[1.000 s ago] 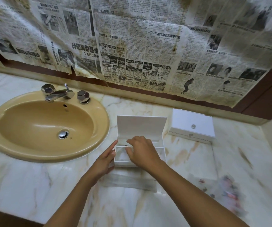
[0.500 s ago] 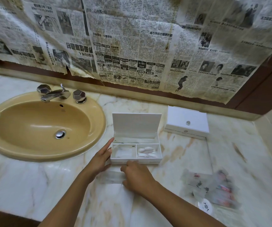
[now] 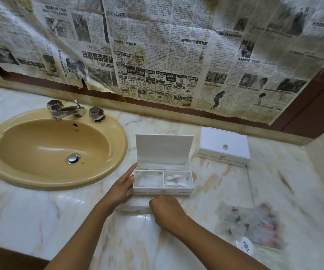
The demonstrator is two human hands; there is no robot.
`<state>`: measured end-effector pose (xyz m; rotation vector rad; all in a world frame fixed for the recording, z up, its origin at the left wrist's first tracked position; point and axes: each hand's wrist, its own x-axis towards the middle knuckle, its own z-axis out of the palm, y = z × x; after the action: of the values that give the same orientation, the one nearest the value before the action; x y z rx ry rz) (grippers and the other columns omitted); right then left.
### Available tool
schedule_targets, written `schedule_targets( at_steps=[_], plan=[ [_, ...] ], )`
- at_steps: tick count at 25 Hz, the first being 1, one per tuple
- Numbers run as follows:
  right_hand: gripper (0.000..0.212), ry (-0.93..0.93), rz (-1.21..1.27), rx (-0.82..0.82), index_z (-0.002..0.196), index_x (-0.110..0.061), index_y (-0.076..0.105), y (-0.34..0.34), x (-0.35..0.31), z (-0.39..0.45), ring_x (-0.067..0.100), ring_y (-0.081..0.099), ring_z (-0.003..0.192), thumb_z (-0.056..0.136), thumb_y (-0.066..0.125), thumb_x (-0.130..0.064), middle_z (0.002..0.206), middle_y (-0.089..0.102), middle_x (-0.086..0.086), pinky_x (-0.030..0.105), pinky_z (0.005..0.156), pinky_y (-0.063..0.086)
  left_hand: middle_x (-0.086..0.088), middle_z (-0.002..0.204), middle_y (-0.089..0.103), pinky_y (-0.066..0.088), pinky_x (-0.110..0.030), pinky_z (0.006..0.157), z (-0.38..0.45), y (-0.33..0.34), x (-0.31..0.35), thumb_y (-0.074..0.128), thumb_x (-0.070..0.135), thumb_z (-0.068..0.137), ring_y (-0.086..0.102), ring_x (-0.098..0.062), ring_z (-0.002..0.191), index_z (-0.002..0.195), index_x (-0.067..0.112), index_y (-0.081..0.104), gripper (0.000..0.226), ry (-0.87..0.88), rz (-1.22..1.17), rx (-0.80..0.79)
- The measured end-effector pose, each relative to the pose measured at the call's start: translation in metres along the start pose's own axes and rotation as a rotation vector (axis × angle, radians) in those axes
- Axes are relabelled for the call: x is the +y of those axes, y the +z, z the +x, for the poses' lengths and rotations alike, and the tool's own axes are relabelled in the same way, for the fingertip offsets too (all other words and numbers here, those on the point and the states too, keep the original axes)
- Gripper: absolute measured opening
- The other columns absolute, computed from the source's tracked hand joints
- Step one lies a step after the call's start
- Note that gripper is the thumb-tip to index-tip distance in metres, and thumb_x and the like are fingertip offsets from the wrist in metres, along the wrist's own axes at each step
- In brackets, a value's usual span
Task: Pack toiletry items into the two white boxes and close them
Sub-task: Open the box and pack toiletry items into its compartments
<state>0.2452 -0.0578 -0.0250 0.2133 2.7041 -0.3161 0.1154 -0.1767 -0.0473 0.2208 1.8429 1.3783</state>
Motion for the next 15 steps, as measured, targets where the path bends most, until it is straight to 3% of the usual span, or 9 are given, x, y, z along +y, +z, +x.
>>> schedule_targets(
  at_steps=[2,3,5,8,11,13,15],
  plan=[
    [0.04,0.011,-0.009,-0.017,0.059,-0.014,0.025,-0.003,0.003,0.002,0.038,0.06,0.097,0.082,0.049,0.009,0.104,0.063,0.021,0.033,0.067,0.032,0.01,0.136,0.054,0.049,-0.016,0.077,0.0,0.0,0.001,0.038,0.037,0.104,0.051,-0.009,0.125,0.13,0.063,0.044,0.038,-0.013,-0.007,-0.006],
    [0.039,0.009,-0.016,-0.007,0.06,-0.014,0.026,-0.004,0.003,0.002,0.037,0.059,0.098,0.081,0.049,0.009,0.104,0.063,0.022,0.033,0.067,0.031,0.009,0.129,0.057,0.049,-0.016,0.075,0.0,0.001,0.001,0.038,0.036,0.104,0.053,-0.007,0.122,0.13,0.063,0.045,0.038,-0.023,-0.011,-0.006],
    [0.026,0.004,-0.036,0.007,0.068,-0.011,0.04,-0.007,0.002,0.002,0.037,0.059,0.098,0.08,0.05,0.01,0.1,0.062,0.022,0.033,0.068,0.033,0.009,0.122,0.058,0.049,-0.016,0.076,-0.001,0.0,0.001,0.038,0.036,0.104,0.054,-0.006,0.119,0.129,0.063,0.046,0.038,-0.037,-0.012,-0.005],
    [0.02,0.024,-0.043,0.057,0.088,-0.008,0.06,-0.022,0.0,0.002,0.036,0.061,0.096,0.08,0.053,0.008,0.096,0.062,0.018,0.035,0.071,0.04,0.013,0.129,0.056,0.047,-0.019,0.078,-0.002,0.0,0.001,0.038,0.038,0.104,0.052,-0.005,0.119,0.132,0.063,0.043,0.038,-0.027,-0.001,-0.012],
    [0.018,0.061,-0.057,0.123,0.086,-0.006,0.059,-0.051,0.003,0.003,0.034,0.06,0.094,0.079,0.052,0.009,0.095,0.062,0.014,0.032,0.071,0.037,0.011,0.109,0.054,0.047,-0.027,0.082,-0.001,0.0,0.002,0.038,0.038,0.104,0.051,-0.004,0.1,0.133,0.063,0.04,0.038,0.003,0.039,-0.003],
    [0.015,0.085,-0.063,0.183,0.078,-0.007,0.054,-0.073,0.008,0.003,0.032,0.057,0.089,0.079,0.052,0.008,0.082,0.054,0.011,0.033,0.071,0.039,0.015,0.124,0.05,0.042,-0.032,0.095,0.001,-0.001,0.001,0.039,0.036,0.104,0.046,-0.005,0.115,0.134,0.06,0.041,0.039,0.022,0.028,-0.004],
    [0.018,0.114,-0.061,0.265,0.088,-0.007,0.062,-0.094,0.013,0.006,0.031,0.059,0.091,0.081,0.053,0.006,0.086,0.055,0.011,0.034,0.074,0.045,0.019,0.141,0.043,0.039,-0.028,0.097,0.003,-0.001,0.0,0.039,0.033,0.105,0.038,-0.004,0.13,0.137,0.055,0.042,0.039,0.023,0.014,-0.002]
  ],
)
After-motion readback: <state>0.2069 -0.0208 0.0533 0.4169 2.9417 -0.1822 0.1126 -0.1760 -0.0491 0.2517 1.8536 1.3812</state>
